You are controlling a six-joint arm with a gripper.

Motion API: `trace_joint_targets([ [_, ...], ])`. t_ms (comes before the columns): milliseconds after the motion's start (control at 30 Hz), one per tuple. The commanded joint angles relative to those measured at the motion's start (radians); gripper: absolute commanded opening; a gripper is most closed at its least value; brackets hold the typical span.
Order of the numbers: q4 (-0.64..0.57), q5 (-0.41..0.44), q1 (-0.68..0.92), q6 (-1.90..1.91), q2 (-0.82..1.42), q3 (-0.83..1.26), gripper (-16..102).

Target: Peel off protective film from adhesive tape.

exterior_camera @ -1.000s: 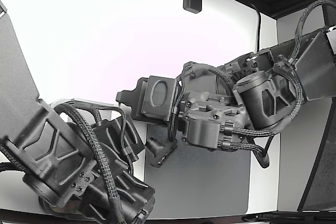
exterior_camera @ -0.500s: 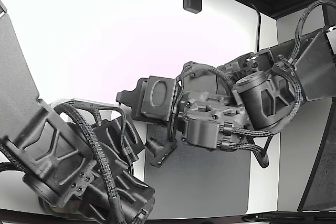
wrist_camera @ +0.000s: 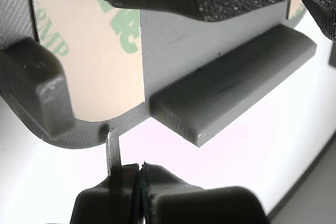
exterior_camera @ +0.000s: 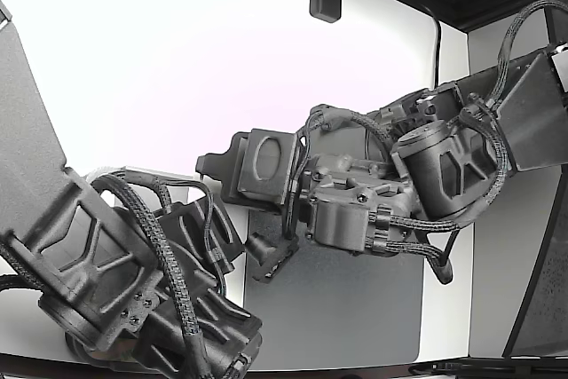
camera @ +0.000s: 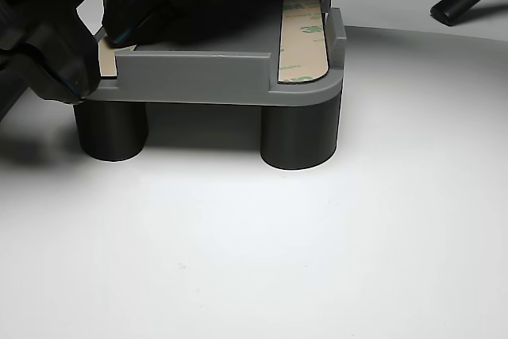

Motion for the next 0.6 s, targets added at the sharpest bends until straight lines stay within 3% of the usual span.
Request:
trace_joint_targets([
  [0,-0.009,0.003,-0.006,-0.002,0.012,-0.023,-11],
  [567,-0.011,0.005,-0.005,-0.003,0.014,-0.026,-11],
])
